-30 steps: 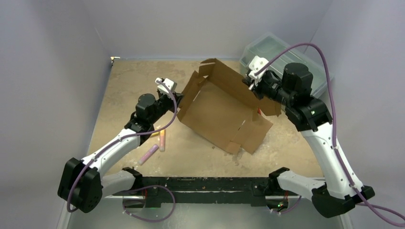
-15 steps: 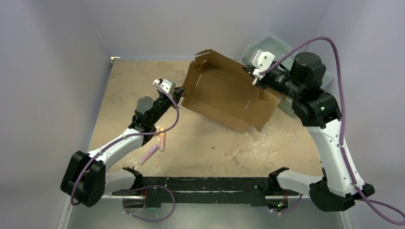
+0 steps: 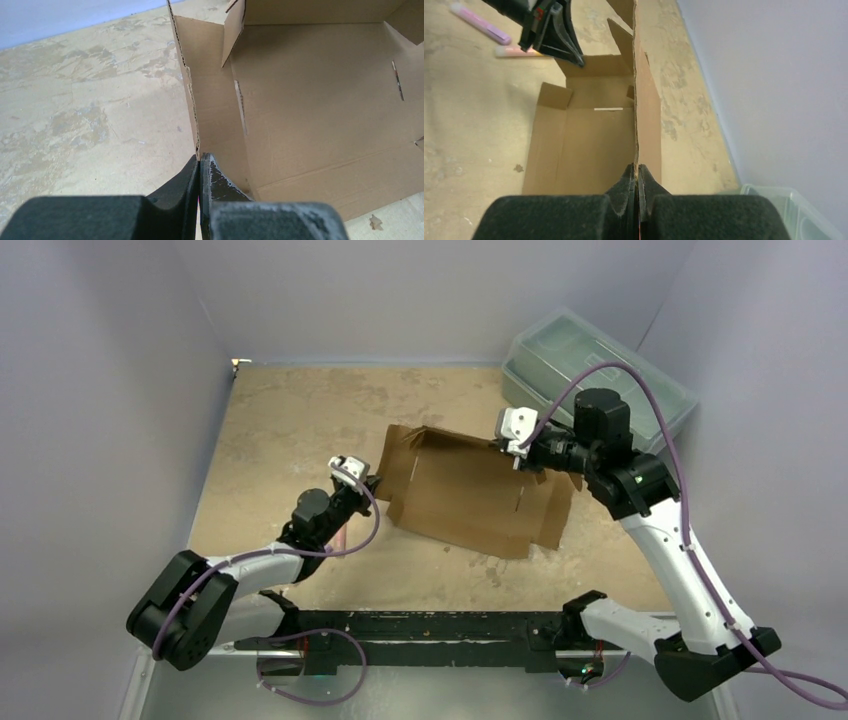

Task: Fold the paper box
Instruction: Fold the paper box at the center of the board.

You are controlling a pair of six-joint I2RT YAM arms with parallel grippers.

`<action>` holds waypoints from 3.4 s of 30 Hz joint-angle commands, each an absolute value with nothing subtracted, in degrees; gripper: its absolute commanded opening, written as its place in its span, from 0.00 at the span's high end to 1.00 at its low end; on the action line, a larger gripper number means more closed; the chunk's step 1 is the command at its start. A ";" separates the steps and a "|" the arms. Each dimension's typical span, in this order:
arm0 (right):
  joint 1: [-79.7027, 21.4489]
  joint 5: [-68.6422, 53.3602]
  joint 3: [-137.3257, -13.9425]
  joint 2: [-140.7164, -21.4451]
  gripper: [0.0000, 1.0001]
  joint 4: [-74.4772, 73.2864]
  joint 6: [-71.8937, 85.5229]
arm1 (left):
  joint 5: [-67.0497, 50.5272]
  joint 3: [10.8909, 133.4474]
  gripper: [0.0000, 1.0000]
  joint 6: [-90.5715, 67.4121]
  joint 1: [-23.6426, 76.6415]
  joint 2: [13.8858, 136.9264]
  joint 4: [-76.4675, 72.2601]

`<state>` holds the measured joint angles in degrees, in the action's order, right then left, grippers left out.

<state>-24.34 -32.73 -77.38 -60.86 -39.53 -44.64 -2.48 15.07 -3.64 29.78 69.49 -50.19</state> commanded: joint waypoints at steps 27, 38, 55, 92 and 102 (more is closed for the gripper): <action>-24.43 -32.56 -82.24 -58.10 1.00 -41.41 -47.77 | 4.78 20.17 0.38 -19.29 32.60 57.63 -36.34; -24.36 -28.99 -83.00 -58.51 1.00 -40.27 -47.71 | 1.01 31.18 0.41 -24.94 32.61 60.63 -14.54; -24.41 -28.65 -82.73 -59.45 1.00 -39.62 -47.44 | -12.55 36.94 0.86 -27.51 25.24 70.89 -11.78; -27.50 -33.03 -80.60 -62.58 1.00 -34.86 -48.78 | 1.38 16.65 1.00 -4.83 31.24 80.35 -75.72; -27.62 -23.00 -98.15 -69.58 1.00 -36.64 -43.86 | 1.02 15.00 1.00 -0.31 32.09 78.03 -75.90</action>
